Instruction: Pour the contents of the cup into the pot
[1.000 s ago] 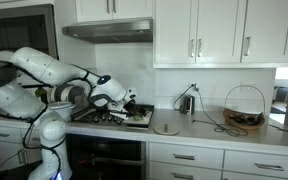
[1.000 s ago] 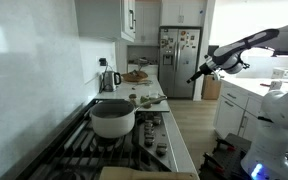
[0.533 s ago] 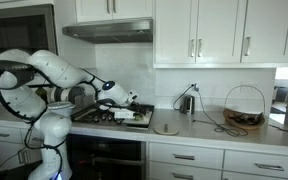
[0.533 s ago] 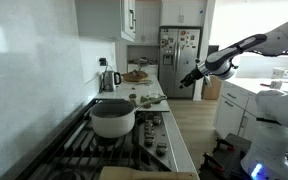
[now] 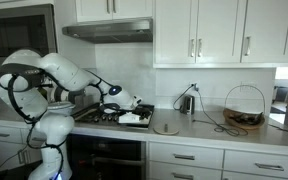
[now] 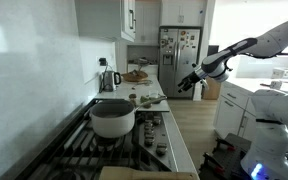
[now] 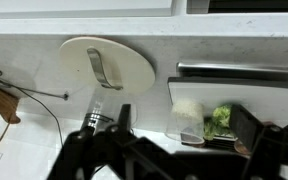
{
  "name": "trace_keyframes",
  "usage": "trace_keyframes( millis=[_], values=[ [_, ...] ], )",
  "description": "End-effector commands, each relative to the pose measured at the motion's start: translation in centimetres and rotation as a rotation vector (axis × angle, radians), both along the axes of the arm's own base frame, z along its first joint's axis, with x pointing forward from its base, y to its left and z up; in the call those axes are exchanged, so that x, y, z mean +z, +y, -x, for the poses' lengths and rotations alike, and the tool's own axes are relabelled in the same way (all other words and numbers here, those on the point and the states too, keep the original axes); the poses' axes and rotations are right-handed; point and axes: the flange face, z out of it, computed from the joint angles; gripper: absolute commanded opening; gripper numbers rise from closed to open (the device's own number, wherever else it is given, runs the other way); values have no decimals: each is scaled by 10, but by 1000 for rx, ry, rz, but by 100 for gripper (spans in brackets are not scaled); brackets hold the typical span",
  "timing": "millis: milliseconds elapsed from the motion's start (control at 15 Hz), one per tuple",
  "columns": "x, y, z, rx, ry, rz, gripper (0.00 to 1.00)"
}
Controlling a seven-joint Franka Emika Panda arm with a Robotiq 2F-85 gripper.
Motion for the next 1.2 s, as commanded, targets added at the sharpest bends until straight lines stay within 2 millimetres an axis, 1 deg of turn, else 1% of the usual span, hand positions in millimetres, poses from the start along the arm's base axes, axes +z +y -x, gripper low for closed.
trace_keyframes(
  millis=[0,333,600,733,867,1000,1133],
  values=[
    [0,0,0,1,0,0,100],
    [1,1,-2,11,1,4,100],
    [12,-14,-7,69,-62,-90,100],
    [11,-21,-15,118,-76,-124,100],
    [5,-27,-26,200,-64,-162,100],
    [-3,-27,-41,288,-35,-190,100],
    [-11,-21,-58,368,0,-219,100]
  ],
)
